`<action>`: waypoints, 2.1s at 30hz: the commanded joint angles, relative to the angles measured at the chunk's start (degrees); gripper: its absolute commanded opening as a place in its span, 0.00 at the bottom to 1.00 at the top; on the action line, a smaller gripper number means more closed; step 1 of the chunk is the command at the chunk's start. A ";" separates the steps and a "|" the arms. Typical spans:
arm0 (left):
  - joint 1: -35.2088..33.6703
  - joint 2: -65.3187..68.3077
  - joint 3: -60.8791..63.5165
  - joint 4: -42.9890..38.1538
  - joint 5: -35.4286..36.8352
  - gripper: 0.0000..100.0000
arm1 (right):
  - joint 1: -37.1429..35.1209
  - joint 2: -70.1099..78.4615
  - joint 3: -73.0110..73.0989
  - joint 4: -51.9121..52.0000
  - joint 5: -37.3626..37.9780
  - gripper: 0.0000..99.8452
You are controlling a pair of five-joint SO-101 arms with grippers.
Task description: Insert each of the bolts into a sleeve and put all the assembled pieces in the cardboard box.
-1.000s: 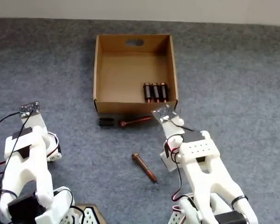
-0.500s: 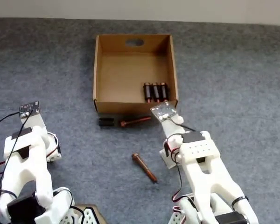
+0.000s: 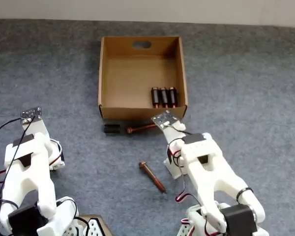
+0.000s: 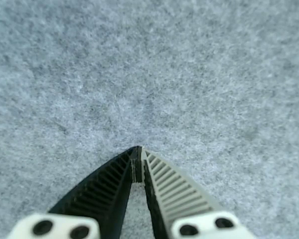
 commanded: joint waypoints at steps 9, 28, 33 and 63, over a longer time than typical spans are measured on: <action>-1.10 0.13 -1.10 -0.70 0.62 0.01 | -0.04 -18.51 -3.91 11.03 0.35 0.01; 11.21 0.22 -1.01 -0.44 0.35 0.01 | 2.51 -64.57 24.31 -2.59 -15.91 0.01; 25.89 -0.22 -2.51 2.81 0.62 0.01 | 8.57 -70.20 26.33 -2.51 -15.91 0.01; 63.08 0.31 -15.69 11.60 36.66 0.15 | 13.05 -75.47 28.79 -2.51 -16.00 0.01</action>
